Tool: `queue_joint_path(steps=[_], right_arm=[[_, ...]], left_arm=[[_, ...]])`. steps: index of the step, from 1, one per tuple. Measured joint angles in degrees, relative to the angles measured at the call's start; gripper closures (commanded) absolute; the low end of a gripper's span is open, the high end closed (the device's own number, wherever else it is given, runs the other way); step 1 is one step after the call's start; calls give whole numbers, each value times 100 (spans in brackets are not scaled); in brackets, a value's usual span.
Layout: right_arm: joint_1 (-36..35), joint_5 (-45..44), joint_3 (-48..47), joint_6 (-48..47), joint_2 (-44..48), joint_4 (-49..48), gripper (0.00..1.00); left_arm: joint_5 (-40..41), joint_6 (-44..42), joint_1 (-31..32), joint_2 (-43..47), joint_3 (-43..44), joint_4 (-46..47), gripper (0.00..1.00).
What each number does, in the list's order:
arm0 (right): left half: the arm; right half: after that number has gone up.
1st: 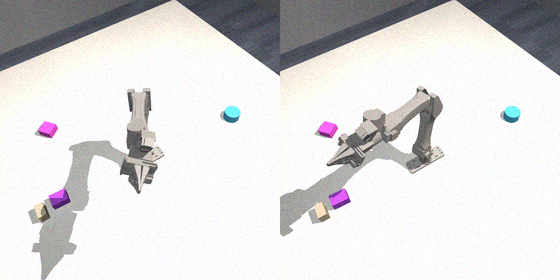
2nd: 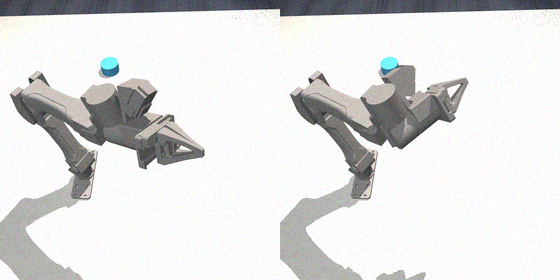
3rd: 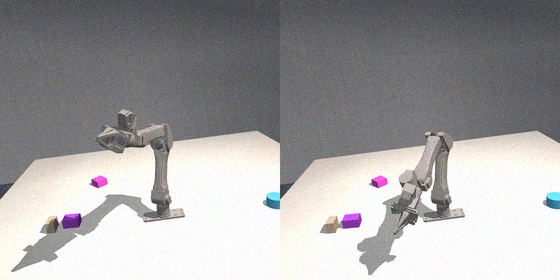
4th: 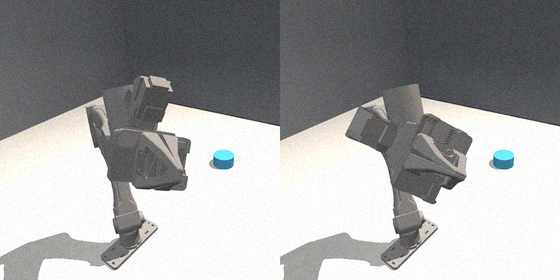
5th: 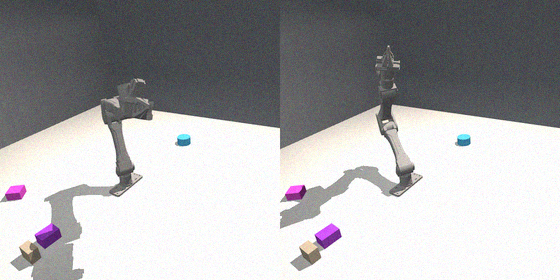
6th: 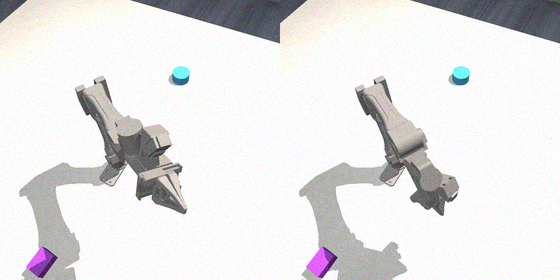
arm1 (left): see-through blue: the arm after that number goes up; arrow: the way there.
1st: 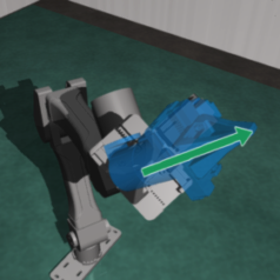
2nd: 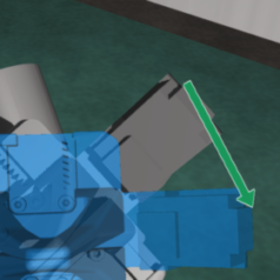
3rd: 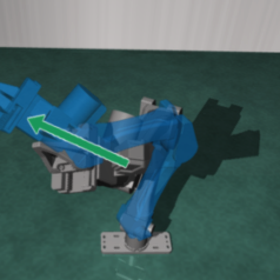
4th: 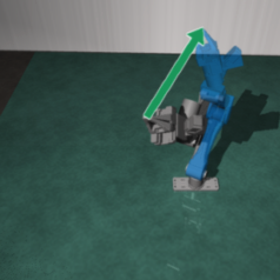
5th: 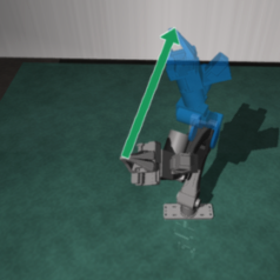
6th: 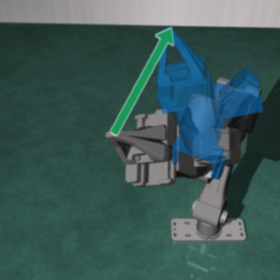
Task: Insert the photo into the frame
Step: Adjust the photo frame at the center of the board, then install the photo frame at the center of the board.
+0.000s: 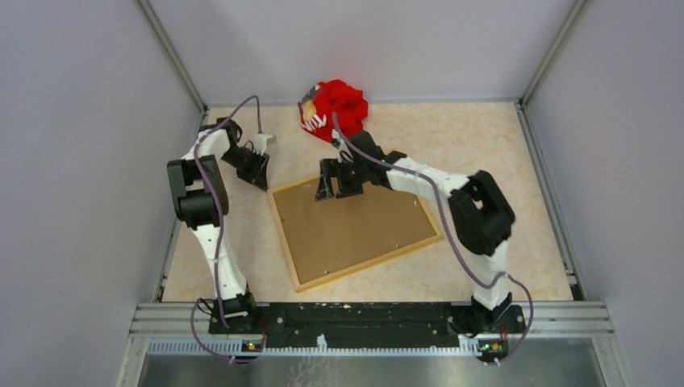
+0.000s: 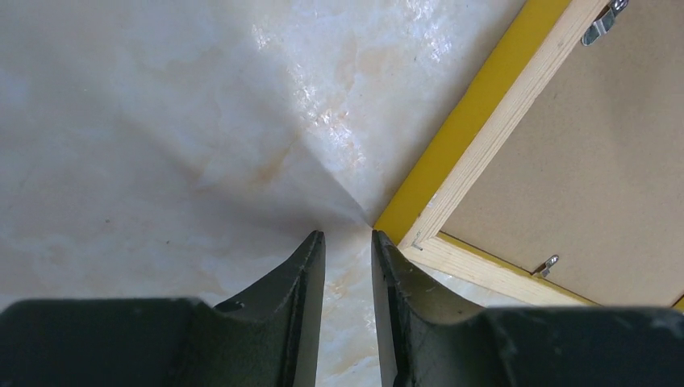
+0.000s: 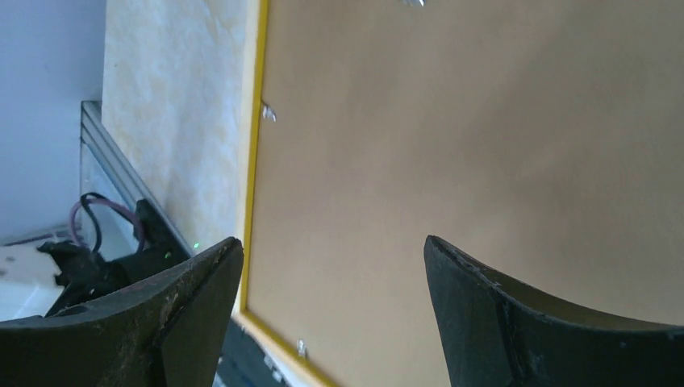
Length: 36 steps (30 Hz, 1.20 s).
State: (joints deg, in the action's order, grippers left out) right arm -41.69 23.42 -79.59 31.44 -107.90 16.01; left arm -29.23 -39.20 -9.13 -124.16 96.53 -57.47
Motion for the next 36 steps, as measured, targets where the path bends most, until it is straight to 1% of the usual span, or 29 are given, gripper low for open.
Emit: queue_joint_path(steps=[2,6,14,18,24,31,36], right_arm=[[-125,131,-752,-254,-721,26,18],[-323,382,-1777,-494,-1644,79,18],[-680,678,-3126,-640,-2789,306,20],[-802,793,-3582,-638,-3150,420,21],[-857,833,-3674,-636,-3215,479,22],[-914,920,-3674,-612,-3244,431,26],[-1054,970,-3602,-501,-3244,345,26]], left_arm=[[-11,-2,7,0,-9,7,66],[-96,-11,-11,0,-46,35,66],[-278,-103,-22,17,-144,31,68],[-372,-151,-22,52,-225,15,68],[-459,-166,-17,79,-308,-17,68],[-463,-166,-15,81,-310,-15,69],[-485,-229,-15,105,-356,-13,69]])
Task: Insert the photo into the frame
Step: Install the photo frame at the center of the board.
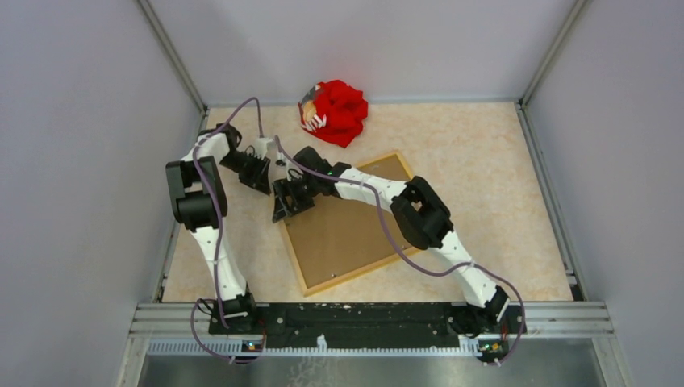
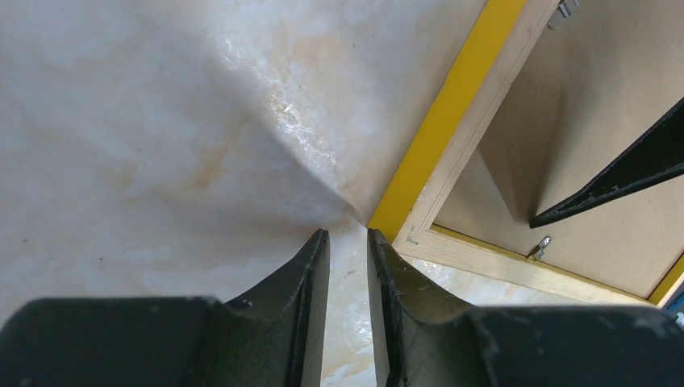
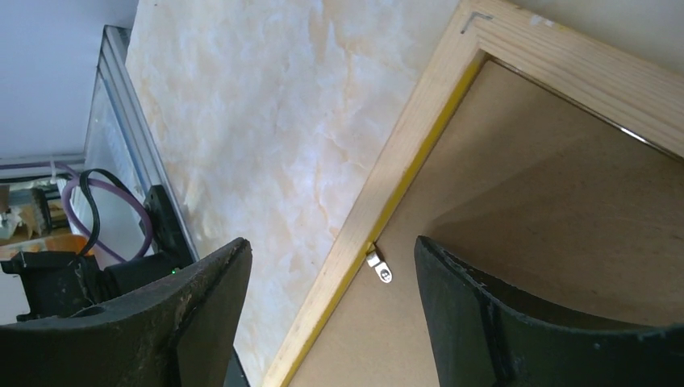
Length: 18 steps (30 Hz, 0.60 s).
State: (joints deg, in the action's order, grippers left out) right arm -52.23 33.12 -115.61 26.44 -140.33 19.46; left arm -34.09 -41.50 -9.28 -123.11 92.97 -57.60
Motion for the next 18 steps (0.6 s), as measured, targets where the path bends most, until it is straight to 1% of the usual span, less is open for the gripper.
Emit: queue_joint_path(steps=[3,7,11,18], right_arm=[[-35,-7,251,129,107,-264,23],[24,-120,1187,481,651,-680,21],[120,-417,1963,726,1237,-776,20],[365,-911,2874,1088,2046,-1080,18]], left_arm=[[-15,-107,0,44,-70,-11,68],[4,-267,17,50,-85,-221,69],[68,-466,50,50,-109,-457,69],[74,-776,116,328,-739,-868,69]])
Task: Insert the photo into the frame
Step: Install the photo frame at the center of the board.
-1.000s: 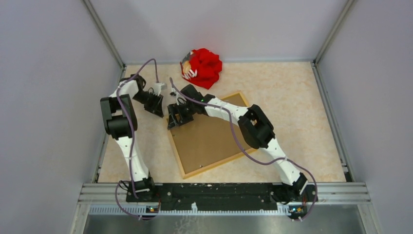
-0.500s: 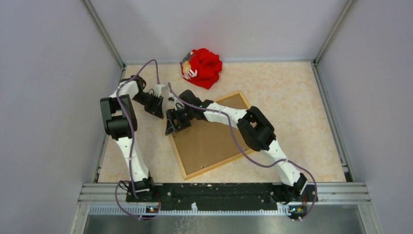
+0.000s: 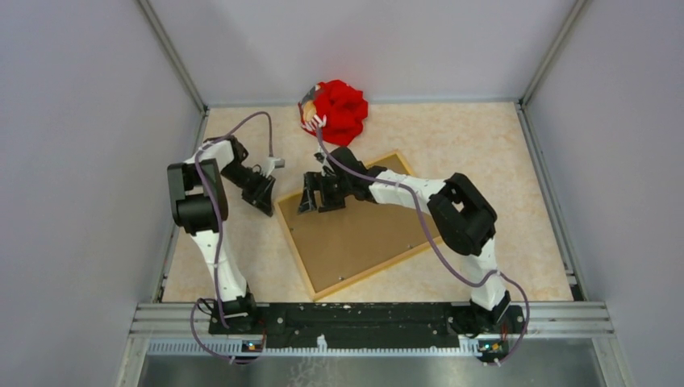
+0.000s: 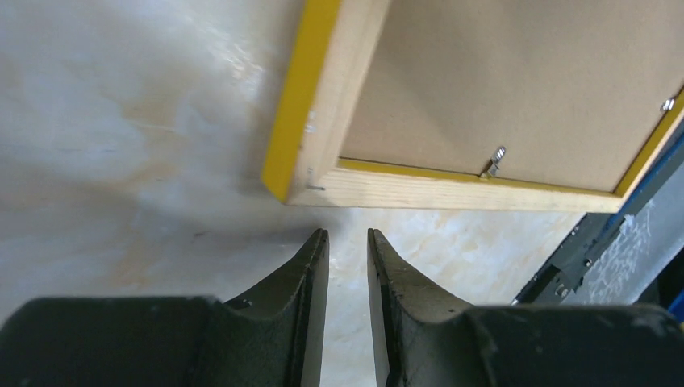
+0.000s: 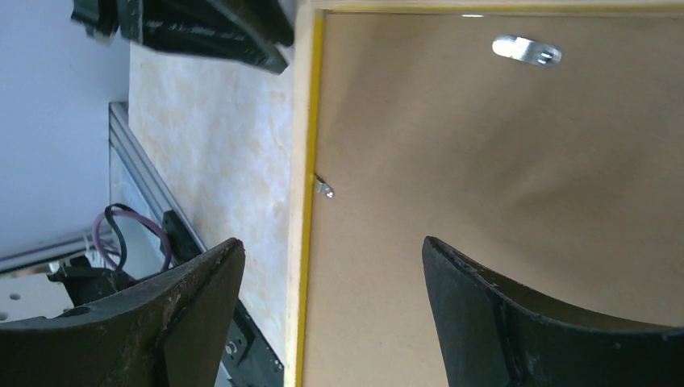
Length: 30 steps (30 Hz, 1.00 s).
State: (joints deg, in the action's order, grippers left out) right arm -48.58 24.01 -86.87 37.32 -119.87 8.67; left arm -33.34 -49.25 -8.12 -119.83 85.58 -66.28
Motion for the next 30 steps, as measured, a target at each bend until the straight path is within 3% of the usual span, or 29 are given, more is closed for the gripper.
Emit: queue_joint_path(steps=[7,15,25,30], right_arm=[[232,-409,992,450,566,-393,18],[315,-682,1440,804,863,-872,18],[372,-793,1635,1239,876,-1335,20],[376,-822,1622,1438,822,-1532,20]], left_arm=[[162,-144,31,42,26,-273,61],[15,245,98,-240,1792,-393,55],[-125,592,697,-1012,2256,-339,60],[-197,586,855,-1054,2249,-334,68]])
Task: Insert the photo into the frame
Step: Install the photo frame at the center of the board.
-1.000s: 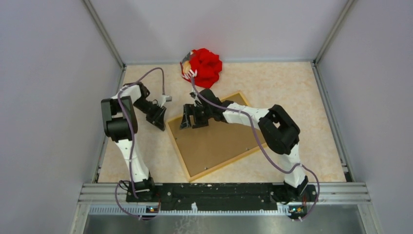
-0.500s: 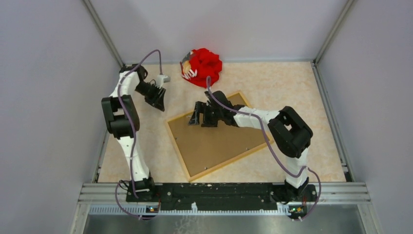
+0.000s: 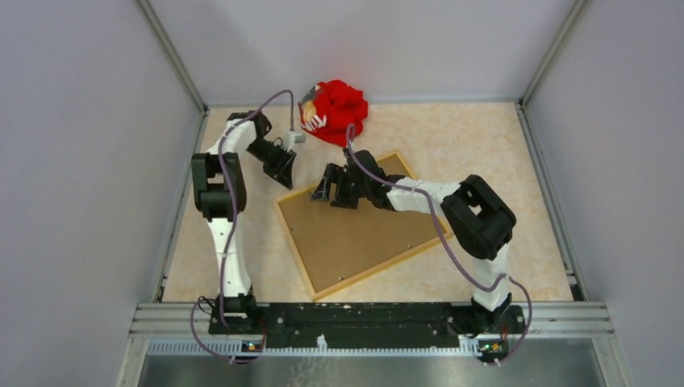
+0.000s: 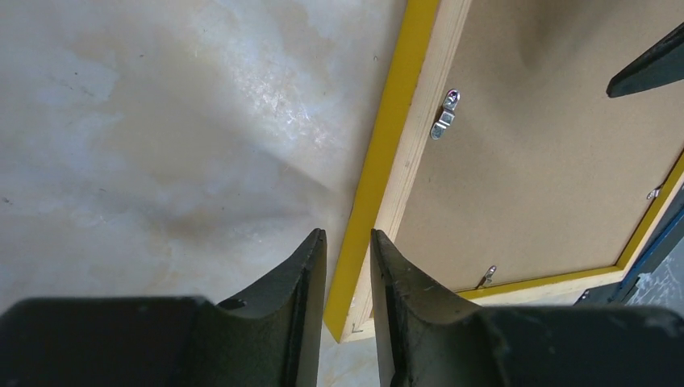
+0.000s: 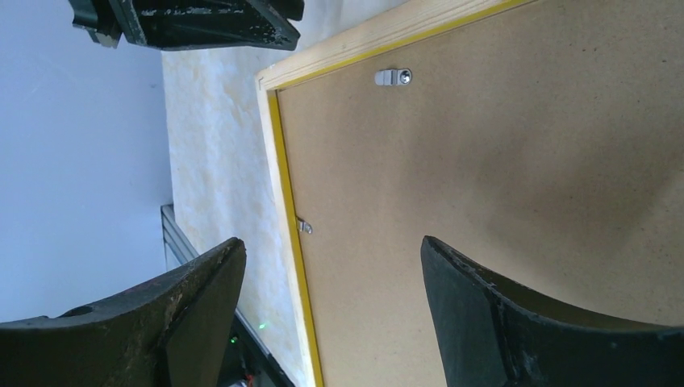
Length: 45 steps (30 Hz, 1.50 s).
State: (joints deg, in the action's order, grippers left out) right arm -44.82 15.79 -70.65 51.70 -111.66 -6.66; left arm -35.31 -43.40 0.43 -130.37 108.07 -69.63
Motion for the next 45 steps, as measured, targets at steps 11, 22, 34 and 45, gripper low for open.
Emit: queue_joint_path(steps=[11,22,34,45], right_arm=[[0,-28,-72,260,-214,-122,21],[0,-44,-70,389,-214,-317,21],[0,-232,-72,546,-260,-424,25],[0,-90,-601,859,-984,-619,30]], left_arm=[[-96,28,-55,55,-317,44,87],[-109,46,-55,72,-308,-4,100],[-68,-2,-55,72,-221,-149,93],[-297,-221,-55,74,-225,-470,84]])
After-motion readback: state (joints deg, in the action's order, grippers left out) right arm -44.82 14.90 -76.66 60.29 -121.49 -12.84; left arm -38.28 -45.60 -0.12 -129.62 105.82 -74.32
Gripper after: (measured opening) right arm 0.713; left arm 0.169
